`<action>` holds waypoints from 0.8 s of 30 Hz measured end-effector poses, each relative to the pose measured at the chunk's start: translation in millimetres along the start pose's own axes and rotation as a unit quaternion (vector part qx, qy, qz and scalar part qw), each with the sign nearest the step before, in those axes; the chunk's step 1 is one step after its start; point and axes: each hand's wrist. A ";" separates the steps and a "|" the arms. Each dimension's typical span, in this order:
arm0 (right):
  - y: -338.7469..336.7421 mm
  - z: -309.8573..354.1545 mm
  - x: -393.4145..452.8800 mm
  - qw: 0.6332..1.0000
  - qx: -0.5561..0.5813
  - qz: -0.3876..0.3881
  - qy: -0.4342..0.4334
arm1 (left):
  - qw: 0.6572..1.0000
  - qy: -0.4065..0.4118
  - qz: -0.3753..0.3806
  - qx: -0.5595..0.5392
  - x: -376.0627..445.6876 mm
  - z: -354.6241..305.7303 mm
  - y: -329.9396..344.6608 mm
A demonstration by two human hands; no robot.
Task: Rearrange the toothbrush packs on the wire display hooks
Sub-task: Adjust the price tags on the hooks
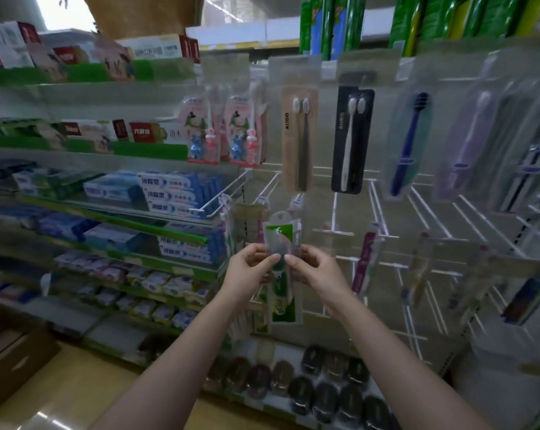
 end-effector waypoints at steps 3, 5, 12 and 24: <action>26.2 -3.7 23.0 0.999 0.002 -0.046 -0.006 | 1.000 -0.007 0.014 0.004 19.5 14.6 -26.8; 48.6 -9.7 39.9 0.997 0.007 -0.076 -0.004 | 0.999 -0.017 0.029 0.009 36.6 26.2 -47.0; 117.2 -57.5 74.8 0.987 0.025 -0.150 0.043 | 0.993 -0.056 0.100 0.028 89.7 81.1 -107.0; 133.1 -205.0 68.2 0.979 0.009 -0.195 0.056 | 0.986 0.015 0.145 0.078 97.2 233.3 -104.7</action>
Point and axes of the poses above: each hand's wrist, its own x-axis towards the middle knuckle, its own y-axis out of the palm, z = x × y, and after that the axes turned 10 degrees about -x, right-handed
